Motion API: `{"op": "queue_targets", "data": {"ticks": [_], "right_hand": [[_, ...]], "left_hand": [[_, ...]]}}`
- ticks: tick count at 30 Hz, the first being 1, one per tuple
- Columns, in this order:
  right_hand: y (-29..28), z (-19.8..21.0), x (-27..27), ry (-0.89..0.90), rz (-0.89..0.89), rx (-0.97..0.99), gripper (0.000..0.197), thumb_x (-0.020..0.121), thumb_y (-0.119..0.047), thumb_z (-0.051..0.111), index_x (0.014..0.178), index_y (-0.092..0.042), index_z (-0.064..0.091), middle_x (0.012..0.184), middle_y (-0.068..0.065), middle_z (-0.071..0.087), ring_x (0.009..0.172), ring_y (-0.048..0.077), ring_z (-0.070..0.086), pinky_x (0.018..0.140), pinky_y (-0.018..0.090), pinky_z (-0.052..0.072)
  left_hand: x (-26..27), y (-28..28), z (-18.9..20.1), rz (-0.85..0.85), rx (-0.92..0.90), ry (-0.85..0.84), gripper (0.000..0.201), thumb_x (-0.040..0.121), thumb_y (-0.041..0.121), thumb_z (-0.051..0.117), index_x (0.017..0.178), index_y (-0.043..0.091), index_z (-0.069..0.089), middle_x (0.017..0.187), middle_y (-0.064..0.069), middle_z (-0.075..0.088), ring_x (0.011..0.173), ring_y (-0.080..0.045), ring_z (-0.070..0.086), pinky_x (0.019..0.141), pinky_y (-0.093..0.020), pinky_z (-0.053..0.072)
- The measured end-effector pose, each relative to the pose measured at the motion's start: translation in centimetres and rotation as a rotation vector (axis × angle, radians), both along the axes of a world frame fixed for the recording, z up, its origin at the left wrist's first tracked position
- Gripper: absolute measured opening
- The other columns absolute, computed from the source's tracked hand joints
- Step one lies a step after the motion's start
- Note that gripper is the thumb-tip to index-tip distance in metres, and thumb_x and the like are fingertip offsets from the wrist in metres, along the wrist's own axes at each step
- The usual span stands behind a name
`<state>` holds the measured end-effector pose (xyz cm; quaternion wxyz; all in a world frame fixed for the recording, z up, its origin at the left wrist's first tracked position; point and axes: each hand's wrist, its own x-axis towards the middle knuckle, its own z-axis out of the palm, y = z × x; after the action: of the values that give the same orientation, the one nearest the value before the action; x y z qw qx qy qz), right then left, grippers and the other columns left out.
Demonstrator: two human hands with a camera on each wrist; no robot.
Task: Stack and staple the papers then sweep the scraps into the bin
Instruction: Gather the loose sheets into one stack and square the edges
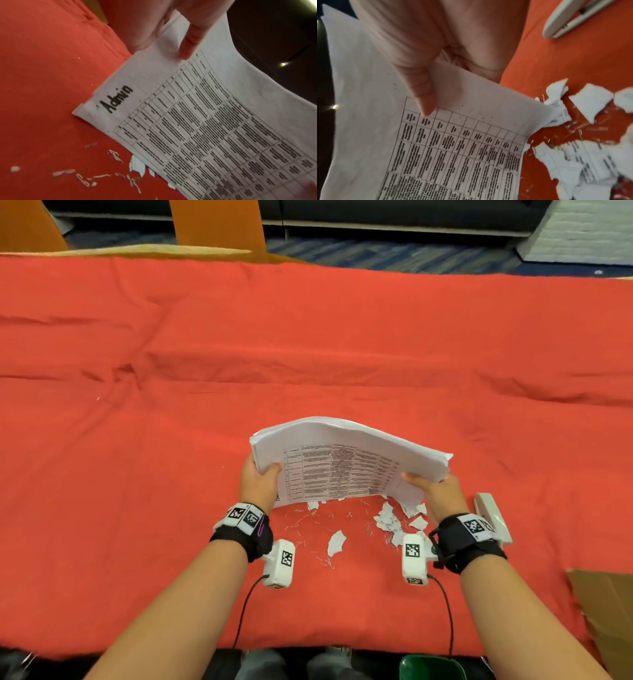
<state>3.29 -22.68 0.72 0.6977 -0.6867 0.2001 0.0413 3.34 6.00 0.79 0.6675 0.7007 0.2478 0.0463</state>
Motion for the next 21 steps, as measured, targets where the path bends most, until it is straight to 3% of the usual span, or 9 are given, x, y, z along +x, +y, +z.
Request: {"op": "queue_targets", "data": {"ticks": [2, 6, 11, 15, 18, 21], "right_hand": [[0.4, 0.2, 0.2, -0.016, -0.042, 0.026, 0.025, 0.075, 0.001, 0.071, 0.084, -0.022, 0.065, 0.091, -0.001, 0.068, 0.087, 0.017, 0.061, 0.085, 0.034, 0.045], [0.0, 0.5, 0.5, -0.045, -0.036, 0.051, 0.028, 0.075, 0.003, 0.070, 0.087, -0.022, 0.065, 0.094, 0.000, 0.068, 0.087, 0.015, 0.061, 0.084, 0.035, 0.047], [-0.1, -0.7, 0.8, 0.041, -0.031, 0.066, 0.032, 0.072, 0.012, 0.065, 0.085, -0.017, 0.066, 0.094, 0.005, 0.068, 0.092, 0.021, 0.061, 0.102, 0.047, 0.042], [0.3, -1.2, 1.6, 0.069, -0.048, 0.098, 0.029, 0.072, 0.006, 0.069, 0.093, -0.013, 0.066, 0.105, 0.012, 0.068, 0.104, 0.030, 0.061, 0.098, 0.050, 0.045], [0.2, 0.5, 2.5, 0.034, -0.052, 0.057, 0.023, 0.076, 0.003, 0.068, 0.092, -0.013, 0.065, 0.100, 0.007, 0.067, 0.095, 0.026, 0.060, 0.090, 0.044, 0.050], [-0.6, 2.5, 3.3, -0.034, -0.008, 0.029, 0.018, 0.077, -0.008, 0.071, 0.087, -0.022, 0.068, 0.094, -0.002, 0.070, 0.089, 0.020, 0.063, 0.088, 0.043, 0.050]], "left_hand": [[0.1, -0.3, 0.1, 0.029, -0.027, -0.023, 0.033, 0.087, -0.002, 0.052, 0.118, 0.008, 0.056, 0.100, -0.003, 0.064, 0.089, -0.018, 0.059, 0.079, -0.031, 0.050], [0.4, 0.0, 0.2, 0.047, -0.047, -0.083, 0.029, 0.087, -0.004, 0.053, 0.109, 0.014, 0.057, 0.090, 0.003, 0.063, 0.081, -0.012, 0.059, 0.064, -0.023, 0.047], [0.5, 0.1, -0.6, 0.040, -0.070, -0.079, 0.029, 0.084, -0.003, 0.058, 0.105, 0.017, 0.055, 0.088, 0.005, 0.064, 0.081, -0.013, 0.060, 0.065, -0.024, 0.048], [0.9, -0.3, -0.4, -0.006, -0.056, -0.065, 0.024, 0.089, 0.009, 0.061, 0.113, 0.012, 0.059, 0.093, 0.005, 0.066, 0.081, -0.005, 0.062, 0.061, -0.014, 0.047], [1.7, 0.2, 0.4, -0.038, -0.038, -0.067, 0.023, 0.089, 0.010, 0.061, 0.113, 0.011, 0.059, 0.095, 0.003, 0.068, 0.082, -0.008, 0.064, 0.064, -0.018, 0.051], [2.5, 0.8, 2.0, -0.043, -0.041, -0.113, 0.021, 0.089, 0.009, 0.061, 0.109, 0.012, 0.059, 0.099, -0.005, 0.069, 0.084, -0.018, 0.067, 0.073, -0.031, 0.055]]}}
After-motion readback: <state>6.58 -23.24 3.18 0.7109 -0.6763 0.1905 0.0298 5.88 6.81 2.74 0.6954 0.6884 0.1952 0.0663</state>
